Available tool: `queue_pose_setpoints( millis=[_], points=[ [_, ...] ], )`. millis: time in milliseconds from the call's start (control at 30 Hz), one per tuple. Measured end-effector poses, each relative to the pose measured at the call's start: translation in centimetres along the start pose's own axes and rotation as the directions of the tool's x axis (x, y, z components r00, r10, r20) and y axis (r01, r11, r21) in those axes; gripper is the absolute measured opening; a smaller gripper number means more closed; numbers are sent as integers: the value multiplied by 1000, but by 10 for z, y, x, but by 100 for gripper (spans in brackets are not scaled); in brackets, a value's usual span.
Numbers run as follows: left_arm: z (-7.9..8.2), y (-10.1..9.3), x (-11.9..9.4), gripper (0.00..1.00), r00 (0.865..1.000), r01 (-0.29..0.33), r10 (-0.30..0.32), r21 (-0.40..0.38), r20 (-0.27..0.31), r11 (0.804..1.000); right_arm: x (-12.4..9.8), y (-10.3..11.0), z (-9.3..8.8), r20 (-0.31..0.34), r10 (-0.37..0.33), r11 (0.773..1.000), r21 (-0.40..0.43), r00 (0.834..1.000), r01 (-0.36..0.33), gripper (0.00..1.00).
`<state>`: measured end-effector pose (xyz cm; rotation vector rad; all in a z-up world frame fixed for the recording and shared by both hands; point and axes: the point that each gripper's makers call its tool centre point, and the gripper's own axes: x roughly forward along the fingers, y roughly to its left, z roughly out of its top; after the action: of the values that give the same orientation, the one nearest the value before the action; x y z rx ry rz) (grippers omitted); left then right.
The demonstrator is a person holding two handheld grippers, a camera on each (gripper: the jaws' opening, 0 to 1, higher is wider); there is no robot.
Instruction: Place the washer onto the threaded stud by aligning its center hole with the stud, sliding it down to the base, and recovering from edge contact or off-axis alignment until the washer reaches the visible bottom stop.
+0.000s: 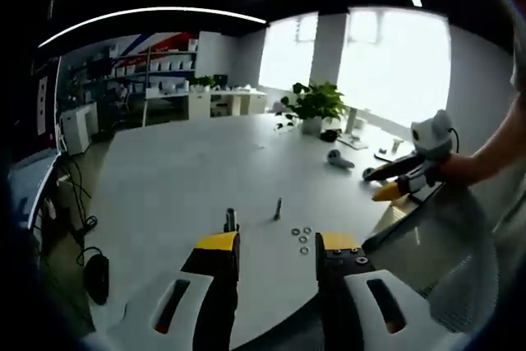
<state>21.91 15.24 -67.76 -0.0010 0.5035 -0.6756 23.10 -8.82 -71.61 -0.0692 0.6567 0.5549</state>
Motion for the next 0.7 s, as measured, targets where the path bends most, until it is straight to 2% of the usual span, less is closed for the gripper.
queue_pose_setpoints(
  millis=[33,167,267,367,400,500,533,567,600,633,700],
  points=[
    [-2,-1,1,38,1000,7,-7,-12,-8,1000,0,0,0,1,0,1000,4,1000,0,55],
    [4,-1,-2,38,1000,18,-17,-26,25,999,2,-1,-4,-22,-9,1000,-19,1000,9,55],
    [4,-2,-1,38,999,26,-25,-34,22,999,5,5,-4,-30,25,999,-41,999,-26,55],
    [2,-2,-1,38,1000,20,-20,-25,11,999,9,20,-5,-44,117,991,-57,992,-120,55],
    [3,-2,-1,38,1000,19,-19,-23,14,1000,10,27,-2,-29,169,985,-34,985,-170,55],
    [3,1,-2,38,1000,9,-9,-35,16,999,10,38,4,-11,249,968,-10,968,-249,54],
    [2,2,-2,38,1000,7,-6,-40,14,999,12,39,4,-19,277,958,-64,961,-278,53],
    [1,4,-2,38,1000,-2,2,-34,11,999,16,34,2,-48,269,954,-121,962,-273,52],
    [1,5,-2,38,1000,-10,10,-34,9,999,20,31,3,-48,263,954,-134,964,-267,51],
    [0,5,-3,38,1000,-11,11,-34,9,999,23,30,6,-38,271,951,-144,962,-273,50],
    [-2,5,-2,38,1000,-10,10,-27,-4,1000,33,25,15,-6,291,926,-250,957,-283,49]
  ],
)
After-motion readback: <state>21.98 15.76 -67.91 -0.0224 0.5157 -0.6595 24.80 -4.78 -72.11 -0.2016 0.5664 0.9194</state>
